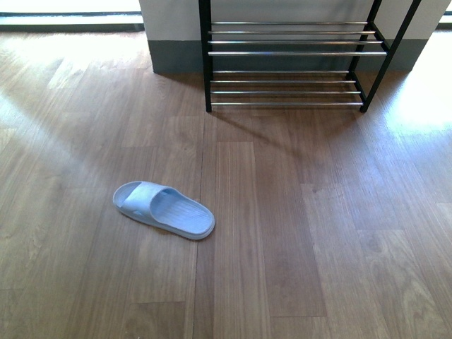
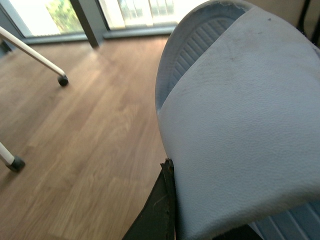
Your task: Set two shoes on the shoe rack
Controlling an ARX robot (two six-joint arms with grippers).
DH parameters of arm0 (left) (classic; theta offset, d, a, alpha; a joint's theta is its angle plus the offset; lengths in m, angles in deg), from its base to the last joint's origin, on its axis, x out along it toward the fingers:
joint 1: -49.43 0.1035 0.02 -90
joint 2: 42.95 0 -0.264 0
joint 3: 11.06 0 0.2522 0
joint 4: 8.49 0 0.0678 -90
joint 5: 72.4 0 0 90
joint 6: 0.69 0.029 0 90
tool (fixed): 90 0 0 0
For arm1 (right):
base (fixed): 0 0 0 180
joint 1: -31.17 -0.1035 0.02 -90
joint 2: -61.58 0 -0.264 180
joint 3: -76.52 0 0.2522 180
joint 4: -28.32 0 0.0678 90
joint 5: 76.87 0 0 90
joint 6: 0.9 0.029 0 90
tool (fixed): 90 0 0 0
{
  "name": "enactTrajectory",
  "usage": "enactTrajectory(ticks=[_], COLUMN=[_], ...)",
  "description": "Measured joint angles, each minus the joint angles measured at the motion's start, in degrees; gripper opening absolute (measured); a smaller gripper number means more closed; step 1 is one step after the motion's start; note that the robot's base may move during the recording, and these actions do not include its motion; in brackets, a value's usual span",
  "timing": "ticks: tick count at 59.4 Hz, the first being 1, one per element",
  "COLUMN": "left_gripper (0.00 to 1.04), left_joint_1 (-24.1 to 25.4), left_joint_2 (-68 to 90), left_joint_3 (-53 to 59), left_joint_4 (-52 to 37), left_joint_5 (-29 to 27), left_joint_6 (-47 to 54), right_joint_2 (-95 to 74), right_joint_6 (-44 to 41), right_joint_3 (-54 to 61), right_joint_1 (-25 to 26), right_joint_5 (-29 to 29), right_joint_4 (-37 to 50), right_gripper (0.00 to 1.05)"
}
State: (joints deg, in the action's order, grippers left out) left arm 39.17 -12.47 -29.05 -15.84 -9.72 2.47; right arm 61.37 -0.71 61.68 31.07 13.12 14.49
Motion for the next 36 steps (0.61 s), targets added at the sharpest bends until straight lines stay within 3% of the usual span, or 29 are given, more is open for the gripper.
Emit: enactTrajectory(ticks=[36], left_gripper=[0.02], left_joint_1=[0.02], left_joint_2=[0.00], left_joint_3=[0.48], left_joint_4=[0.02], left_joint_5=[0.24], left_joint_6=[0.00], right_joint_2=[0.00], right_joint_6=[0.00], right_joint_3=[0.00], right_joint_1=[0.00], right_joint_5=[0.15], right_joint_4=[0.00], right_gripper=[0.96])
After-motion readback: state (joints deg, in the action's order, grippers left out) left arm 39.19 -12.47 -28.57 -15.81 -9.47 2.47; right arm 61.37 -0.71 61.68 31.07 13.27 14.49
